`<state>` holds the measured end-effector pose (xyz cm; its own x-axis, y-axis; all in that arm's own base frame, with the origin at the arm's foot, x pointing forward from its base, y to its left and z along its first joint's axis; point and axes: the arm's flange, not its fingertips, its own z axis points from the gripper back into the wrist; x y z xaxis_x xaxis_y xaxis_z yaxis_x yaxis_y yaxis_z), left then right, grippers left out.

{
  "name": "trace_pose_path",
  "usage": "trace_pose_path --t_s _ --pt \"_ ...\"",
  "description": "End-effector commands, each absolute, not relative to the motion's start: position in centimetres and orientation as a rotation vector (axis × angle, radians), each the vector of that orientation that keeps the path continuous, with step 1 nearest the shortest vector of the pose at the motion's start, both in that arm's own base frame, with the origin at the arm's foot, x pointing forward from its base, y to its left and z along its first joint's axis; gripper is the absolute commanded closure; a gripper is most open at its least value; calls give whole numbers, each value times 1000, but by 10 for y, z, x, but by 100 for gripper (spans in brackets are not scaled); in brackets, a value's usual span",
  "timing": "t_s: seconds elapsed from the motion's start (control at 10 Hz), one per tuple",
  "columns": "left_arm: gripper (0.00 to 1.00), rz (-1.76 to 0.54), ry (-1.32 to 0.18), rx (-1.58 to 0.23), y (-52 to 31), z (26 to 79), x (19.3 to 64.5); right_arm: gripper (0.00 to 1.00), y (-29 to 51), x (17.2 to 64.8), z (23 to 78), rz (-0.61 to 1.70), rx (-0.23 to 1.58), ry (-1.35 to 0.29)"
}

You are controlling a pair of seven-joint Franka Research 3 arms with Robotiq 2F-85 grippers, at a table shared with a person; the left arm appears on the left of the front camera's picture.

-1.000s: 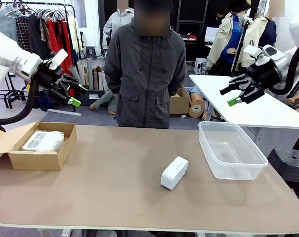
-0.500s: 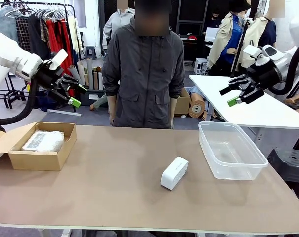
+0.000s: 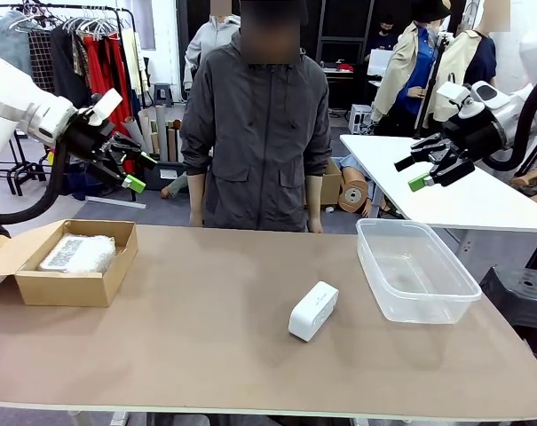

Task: Separate and place wrapped and unwrapped clocks.
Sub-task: Pick up the Digital clock indicated by the person.

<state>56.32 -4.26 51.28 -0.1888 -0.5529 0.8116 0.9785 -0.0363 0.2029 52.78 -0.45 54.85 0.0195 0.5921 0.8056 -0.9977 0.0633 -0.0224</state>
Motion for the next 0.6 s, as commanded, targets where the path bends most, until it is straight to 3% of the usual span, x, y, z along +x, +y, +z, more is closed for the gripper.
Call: trace_pose_path --t_s 0.0,0.5 --pt "0 -1556 -920 -631 -42 512 558 0 -4 526 550 1397 685 -769" --pt "0 -1556 -920 -631 -42 512 558 0 -4 526 550 1397 685 -769"
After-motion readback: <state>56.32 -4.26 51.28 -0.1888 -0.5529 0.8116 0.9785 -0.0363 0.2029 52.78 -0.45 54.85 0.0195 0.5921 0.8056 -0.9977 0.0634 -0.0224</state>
